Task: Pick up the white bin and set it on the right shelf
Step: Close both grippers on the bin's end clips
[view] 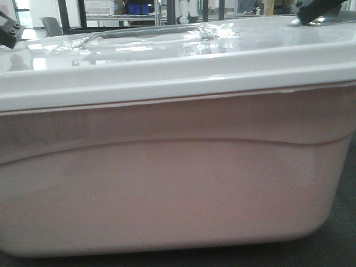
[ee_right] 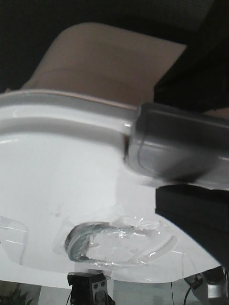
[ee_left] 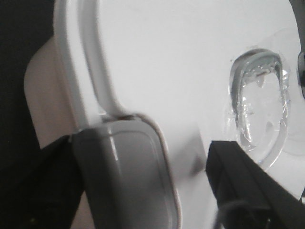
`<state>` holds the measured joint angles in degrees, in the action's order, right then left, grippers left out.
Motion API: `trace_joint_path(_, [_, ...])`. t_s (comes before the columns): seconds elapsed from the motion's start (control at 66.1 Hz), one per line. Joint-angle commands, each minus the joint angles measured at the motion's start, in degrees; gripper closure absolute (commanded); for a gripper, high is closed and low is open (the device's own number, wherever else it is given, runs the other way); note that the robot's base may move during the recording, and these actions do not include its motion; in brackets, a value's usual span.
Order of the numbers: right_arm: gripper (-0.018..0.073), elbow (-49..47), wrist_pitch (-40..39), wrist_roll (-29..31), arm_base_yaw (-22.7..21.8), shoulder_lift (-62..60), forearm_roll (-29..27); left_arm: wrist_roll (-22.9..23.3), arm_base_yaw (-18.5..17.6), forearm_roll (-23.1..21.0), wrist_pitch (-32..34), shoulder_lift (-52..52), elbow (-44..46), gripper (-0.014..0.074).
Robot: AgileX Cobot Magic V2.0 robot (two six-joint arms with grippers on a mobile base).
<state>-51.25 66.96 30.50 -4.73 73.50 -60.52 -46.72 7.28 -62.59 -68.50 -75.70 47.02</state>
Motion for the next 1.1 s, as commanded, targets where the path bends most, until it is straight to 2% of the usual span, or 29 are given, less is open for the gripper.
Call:
trace_joint_path(0.0, [0.0186,-1.53,0.68,1.06,-0.04,-1.42,-3.4,-0.25,-0.35,-3.8,-6.21,1.45,1.18,0.02])
trace_joint_path(0.272, [0.0186,-1.53,1.43,1.06,-0.04,-1.42,-3.4,-0.25,-0.35,-3.8,-5.67,1.45,1.18,0.0204])
trace_joint_path(0.439, [0.0181,-1.53,1.57,1.06,-0.04,-1.42,-3.4,-0.25,-0.35,-3.8,-4.82,1.45,1.18,0.0288])
trace_joint_path(0.636, [0.0106,-1.53,1.44,1.06,-0.04,-1.42,-3.4,-0.25,-0.35,-3.8,-4.6,1.45,1.18,0.0371])
trace_joint_path(1.09, [0.0104,-1.53,1.1,1.06,-0.04,-1.42,-3.4,-0.25,-0.35,-3.8,-4.48,1.45,1.18,0.0377])
